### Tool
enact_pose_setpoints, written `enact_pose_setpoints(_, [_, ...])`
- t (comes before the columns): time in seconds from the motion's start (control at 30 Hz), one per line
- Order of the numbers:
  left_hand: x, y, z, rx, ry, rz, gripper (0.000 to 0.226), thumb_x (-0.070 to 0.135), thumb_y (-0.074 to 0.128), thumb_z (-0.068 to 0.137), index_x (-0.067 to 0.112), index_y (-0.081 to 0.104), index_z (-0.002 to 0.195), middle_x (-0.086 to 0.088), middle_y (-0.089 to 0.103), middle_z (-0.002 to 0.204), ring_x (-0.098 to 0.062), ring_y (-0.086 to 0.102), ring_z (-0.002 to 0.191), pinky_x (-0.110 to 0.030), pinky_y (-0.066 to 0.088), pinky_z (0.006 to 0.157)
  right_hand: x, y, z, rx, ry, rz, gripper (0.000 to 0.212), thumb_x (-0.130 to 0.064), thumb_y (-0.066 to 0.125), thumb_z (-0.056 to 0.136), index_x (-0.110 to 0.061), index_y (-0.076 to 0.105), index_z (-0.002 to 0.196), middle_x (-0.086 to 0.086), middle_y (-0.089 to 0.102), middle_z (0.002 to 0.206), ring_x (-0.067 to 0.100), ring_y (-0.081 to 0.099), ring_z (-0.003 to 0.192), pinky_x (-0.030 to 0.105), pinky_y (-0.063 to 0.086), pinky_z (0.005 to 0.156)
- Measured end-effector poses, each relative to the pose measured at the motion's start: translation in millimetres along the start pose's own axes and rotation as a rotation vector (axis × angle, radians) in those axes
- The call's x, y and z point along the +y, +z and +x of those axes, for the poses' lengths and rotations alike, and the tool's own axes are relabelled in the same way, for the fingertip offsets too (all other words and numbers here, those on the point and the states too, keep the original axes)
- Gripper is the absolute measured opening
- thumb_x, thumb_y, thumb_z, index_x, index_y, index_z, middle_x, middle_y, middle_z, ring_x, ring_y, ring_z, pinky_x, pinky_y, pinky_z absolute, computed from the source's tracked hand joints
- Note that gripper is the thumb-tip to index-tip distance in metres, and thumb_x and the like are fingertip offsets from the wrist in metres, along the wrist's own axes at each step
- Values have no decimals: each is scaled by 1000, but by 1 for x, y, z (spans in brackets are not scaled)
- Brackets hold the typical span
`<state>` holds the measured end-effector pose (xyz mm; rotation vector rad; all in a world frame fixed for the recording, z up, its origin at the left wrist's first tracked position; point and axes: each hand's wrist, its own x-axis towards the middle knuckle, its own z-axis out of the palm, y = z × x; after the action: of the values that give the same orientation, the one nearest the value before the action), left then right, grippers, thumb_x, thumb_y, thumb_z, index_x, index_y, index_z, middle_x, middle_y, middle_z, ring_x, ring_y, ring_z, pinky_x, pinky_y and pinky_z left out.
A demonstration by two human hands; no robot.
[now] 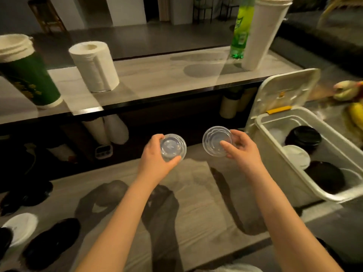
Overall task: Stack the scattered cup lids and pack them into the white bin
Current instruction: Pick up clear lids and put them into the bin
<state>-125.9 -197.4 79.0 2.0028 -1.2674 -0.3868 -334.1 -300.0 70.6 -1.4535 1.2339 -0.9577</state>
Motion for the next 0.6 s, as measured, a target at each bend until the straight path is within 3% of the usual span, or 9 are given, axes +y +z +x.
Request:
enact_pose_setpoints(0.27, [85, 82, 19, -24, 66, 7, 67, 31, 80, 69, 17, 42, 123, 5, 48, 115, -11, 45, 105, -22, 34, 81, 15, -121, 54, 58, -32, -8, 45, -22, 72, 82, -20, 50, 120, 1, 59, 112, 16, 64, 85, 41, 57, 80])
enact_pose_setpoints(0.37, [106, 106, 20, -24, 58, -8, 67, 30, 80, 69, 18, 42, 123, 6, 48, 116, -8, 44, 103, -22, 34, 81, 19, -164, 82, 58, -29, -86, 46, -24, 75, 79, -21, 52, 119, -9, 57, 106, 21, 65, 86, 45, 57, 80])
enact_pose_setpoints(0.47, [127, 125, 22, -50, 42, -3, 68, 31, 79, 71, 18, 40, 125, 10, 43, 113, -7, 41, 104, -22, 33, 83, 20, -202, 117, 32, -60, -194, 46, -24, 77, 77, -18, 56, 118, -4, 56, 102, 27, 64, 93, 49, 54, 84])
enact_pose_setpoints(0.6, [151, 144, 24, -64, 18, 7, 67, 32, 78, 73, 20, 39, 126, 13, 39, 110, -6, 41, 103, -23, 34, 82, 17, -226, 156, -146, -40, -484, 45, -20, 76, 78, -10, 59, 119, 0, 56, 100, 17, 54, 92, 26, 40, 79])
